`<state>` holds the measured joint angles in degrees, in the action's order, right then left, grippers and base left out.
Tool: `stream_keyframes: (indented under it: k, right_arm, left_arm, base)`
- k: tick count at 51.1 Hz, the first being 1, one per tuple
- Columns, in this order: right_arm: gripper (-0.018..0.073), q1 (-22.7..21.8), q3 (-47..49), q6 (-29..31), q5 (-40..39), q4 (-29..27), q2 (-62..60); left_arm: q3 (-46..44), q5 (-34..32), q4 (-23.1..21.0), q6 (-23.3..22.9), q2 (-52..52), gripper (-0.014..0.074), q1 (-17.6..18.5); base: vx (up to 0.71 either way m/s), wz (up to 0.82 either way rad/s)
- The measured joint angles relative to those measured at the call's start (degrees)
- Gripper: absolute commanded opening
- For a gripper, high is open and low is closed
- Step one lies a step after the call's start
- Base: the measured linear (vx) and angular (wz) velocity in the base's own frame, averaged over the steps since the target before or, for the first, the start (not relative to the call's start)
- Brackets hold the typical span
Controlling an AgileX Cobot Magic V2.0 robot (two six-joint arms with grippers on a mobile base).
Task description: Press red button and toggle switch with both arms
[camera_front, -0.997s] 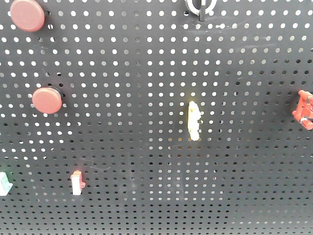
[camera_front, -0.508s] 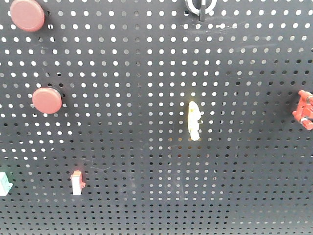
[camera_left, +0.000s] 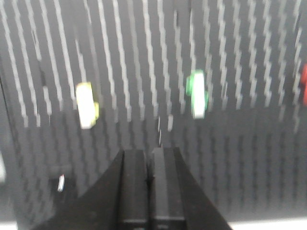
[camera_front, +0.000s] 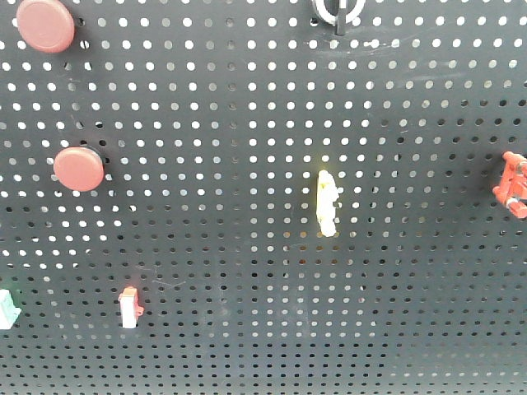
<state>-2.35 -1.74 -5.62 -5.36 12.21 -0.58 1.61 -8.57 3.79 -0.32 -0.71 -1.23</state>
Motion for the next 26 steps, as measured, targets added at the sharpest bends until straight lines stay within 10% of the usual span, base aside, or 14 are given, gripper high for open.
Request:
stream_keyframes:
  k: [26]
  right_arm:
    - [-0.0003, 0.0, 35.2, -4.9, 7.0, -0.5, 12.8]
  left_arm:
    - [-38.9, 3.9, 0.0, -2.0, 11.2, 0.0002, 0.0]
  base:
    - [0.0, 0.0]
